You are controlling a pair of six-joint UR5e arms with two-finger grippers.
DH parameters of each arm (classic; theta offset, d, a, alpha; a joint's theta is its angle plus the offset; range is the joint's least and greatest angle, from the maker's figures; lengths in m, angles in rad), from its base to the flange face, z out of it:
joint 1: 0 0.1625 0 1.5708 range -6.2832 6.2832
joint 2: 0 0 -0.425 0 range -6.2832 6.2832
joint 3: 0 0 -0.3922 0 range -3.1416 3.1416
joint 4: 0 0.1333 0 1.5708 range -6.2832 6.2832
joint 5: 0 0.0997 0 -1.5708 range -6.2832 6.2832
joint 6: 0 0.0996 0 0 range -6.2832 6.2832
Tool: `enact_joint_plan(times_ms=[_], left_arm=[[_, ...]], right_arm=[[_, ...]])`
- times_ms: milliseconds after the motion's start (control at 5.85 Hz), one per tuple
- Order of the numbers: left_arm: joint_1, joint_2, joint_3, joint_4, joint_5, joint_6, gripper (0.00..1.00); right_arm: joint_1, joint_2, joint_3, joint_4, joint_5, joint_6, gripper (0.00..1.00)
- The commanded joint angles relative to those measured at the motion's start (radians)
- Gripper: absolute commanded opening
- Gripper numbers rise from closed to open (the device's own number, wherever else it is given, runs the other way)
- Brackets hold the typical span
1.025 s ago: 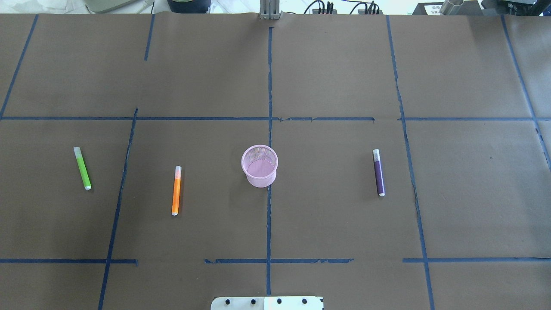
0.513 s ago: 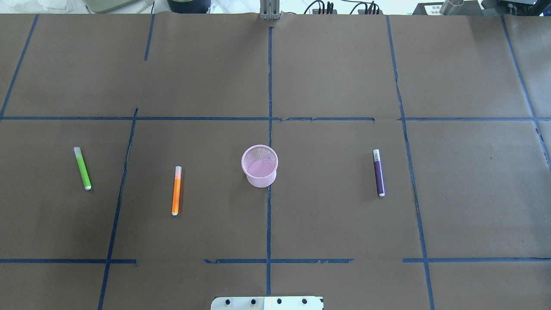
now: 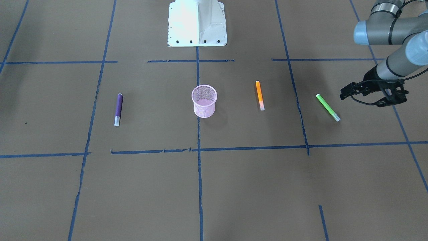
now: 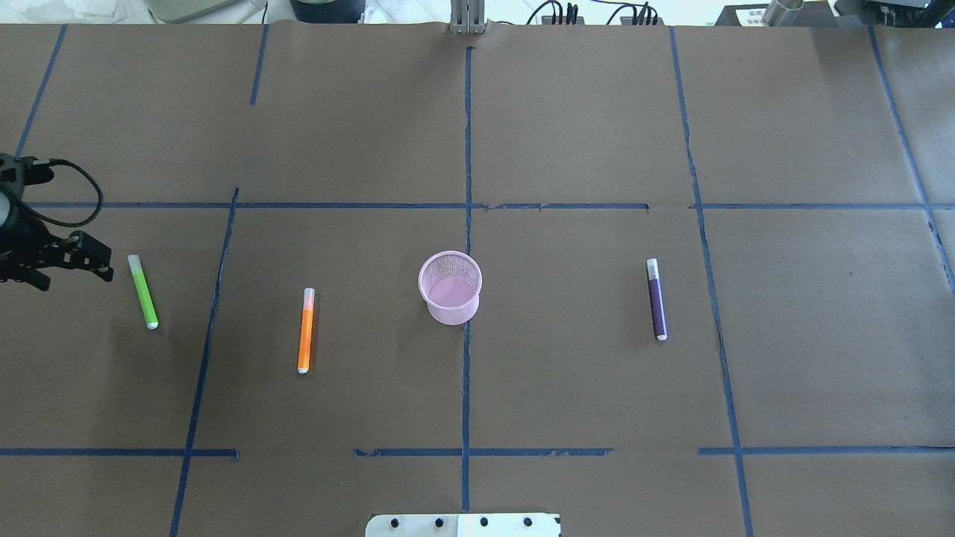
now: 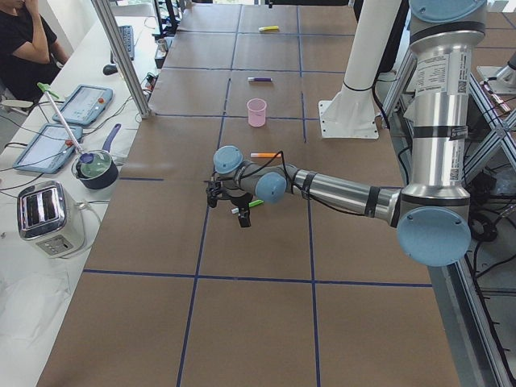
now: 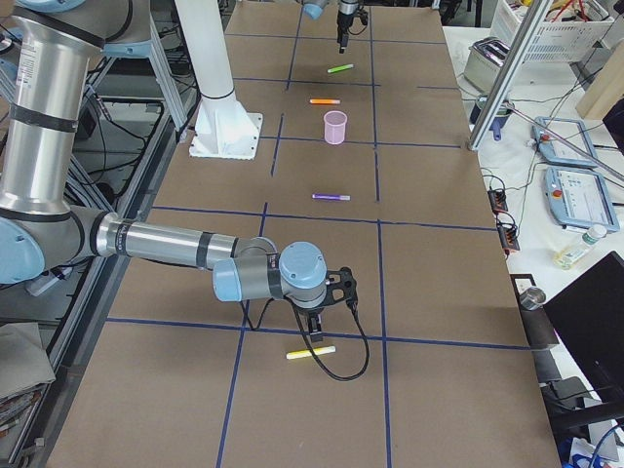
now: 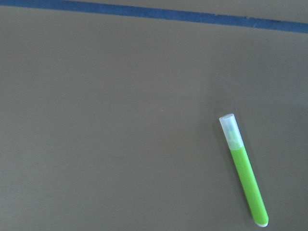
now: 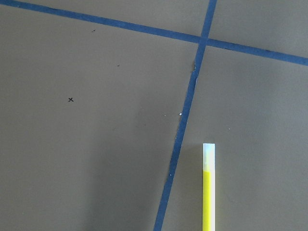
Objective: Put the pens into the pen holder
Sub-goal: 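Lower the left gripper onto the green marker and grasp it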
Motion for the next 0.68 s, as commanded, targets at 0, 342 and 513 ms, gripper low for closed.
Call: enact_joint_plan(times_ms=[0, 342, 513], left_arm=[[0.029, -0.07, 0.111, -0.074, 0.024, -0.069, 0.98], [0.041, -0.11, 0.159, -0.105, 0.016, -0.098, 0.86], [0.043, -0.11, 0.159, -0.105, 0.016, -0.098, 0.6]], right_arm=[[-0.001, -0.002, -0.001, 0.0, 0.002, 0.0, 1.0], [-0.001, -0.002, -0.001, 0.0, 0.002, 0.002, 1.0], [-0.001, -0.002, -0.001, 0.0, 0.002, 0.002, 1.0]])
